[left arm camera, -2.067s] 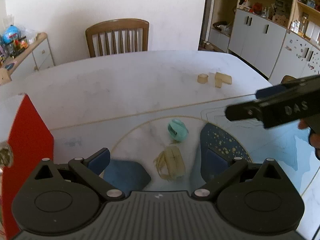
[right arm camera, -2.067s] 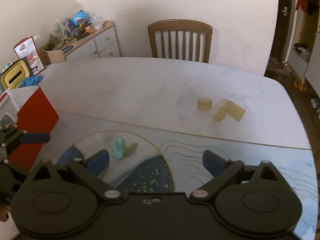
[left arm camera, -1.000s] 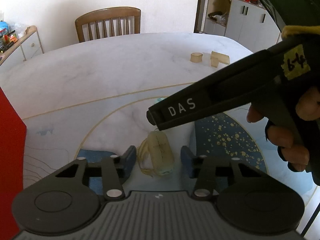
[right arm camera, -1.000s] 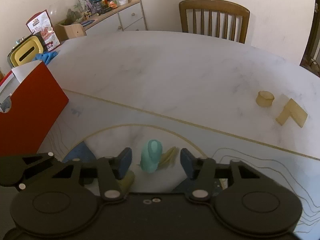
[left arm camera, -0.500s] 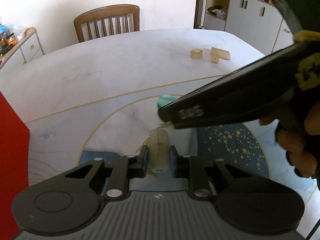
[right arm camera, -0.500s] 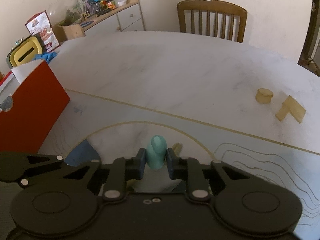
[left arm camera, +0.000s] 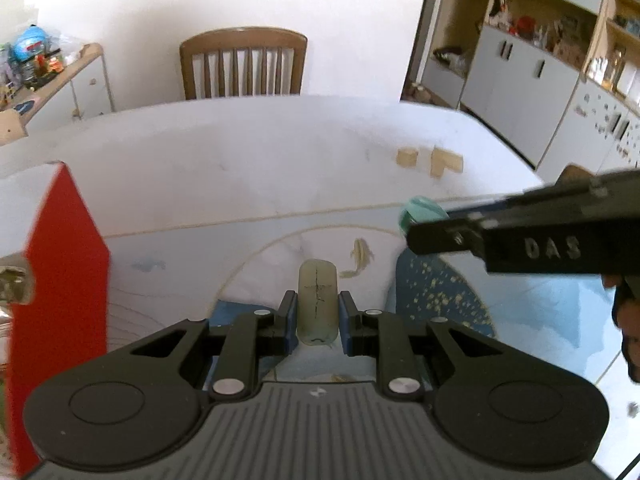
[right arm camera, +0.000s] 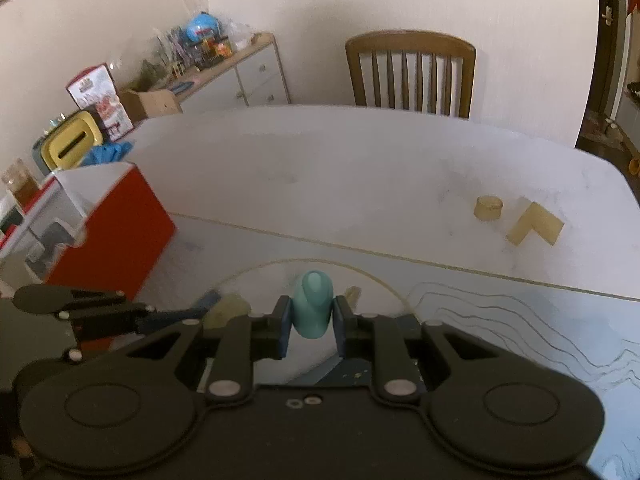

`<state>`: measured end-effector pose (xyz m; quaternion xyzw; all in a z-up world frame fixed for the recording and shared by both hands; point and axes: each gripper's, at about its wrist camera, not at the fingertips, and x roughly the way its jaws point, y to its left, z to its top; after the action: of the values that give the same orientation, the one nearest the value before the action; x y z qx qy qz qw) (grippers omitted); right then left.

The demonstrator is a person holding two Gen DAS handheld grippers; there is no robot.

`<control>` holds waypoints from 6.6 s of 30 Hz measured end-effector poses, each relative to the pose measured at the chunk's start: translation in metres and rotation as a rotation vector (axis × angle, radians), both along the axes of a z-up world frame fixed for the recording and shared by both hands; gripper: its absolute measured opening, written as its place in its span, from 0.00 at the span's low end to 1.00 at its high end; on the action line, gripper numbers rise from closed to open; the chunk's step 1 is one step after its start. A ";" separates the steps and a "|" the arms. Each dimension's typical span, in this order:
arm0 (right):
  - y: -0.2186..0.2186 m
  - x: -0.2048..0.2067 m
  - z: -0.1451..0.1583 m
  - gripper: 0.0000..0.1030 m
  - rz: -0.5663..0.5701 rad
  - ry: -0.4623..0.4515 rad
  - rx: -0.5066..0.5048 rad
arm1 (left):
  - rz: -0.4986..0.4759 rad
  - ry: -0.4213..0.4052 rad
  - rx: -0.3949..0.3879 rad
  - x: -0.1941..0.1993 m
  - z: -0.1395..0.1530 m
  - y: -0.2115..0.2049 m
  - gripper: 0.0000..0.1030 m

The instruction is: Organize objects

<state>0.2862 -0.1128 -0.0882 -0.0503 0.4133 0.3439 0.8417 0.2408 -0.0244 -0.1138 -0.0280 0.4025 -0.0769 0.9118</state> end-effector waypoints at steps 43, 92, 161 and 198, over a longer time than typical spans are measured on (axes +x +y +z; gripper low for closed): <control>0.013 -0.090 0.053 0.20 -0.054 -0.053 0.037 | 0.042 -0.033 0.050 -0.071 0.011 0.055 0.76; -0.020 -0.076 0.033 0.20 0.059 -0.003 0.010 | 0.305 -0.023 0.083 -0.072 -0.020 0.031 0.20; 0.289 -0.107 -0.008 0.22 0.198 -0.018 -0.189 | 0.231 0.148 0.007 -0.052 0.004 0.296 0.20; 0.212 -0.166 0.081 0.70 0.110 -0.136 0.104 | 0.191 -0.113 0.030 -0.124 0.088 0.281 0.76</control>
<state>0.1206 0.0995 -0.0073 -0.0526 0.3335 0.4064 0.8491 0.1171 0.2562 -0.0255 -0.0481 0.3470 0.0151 0.9365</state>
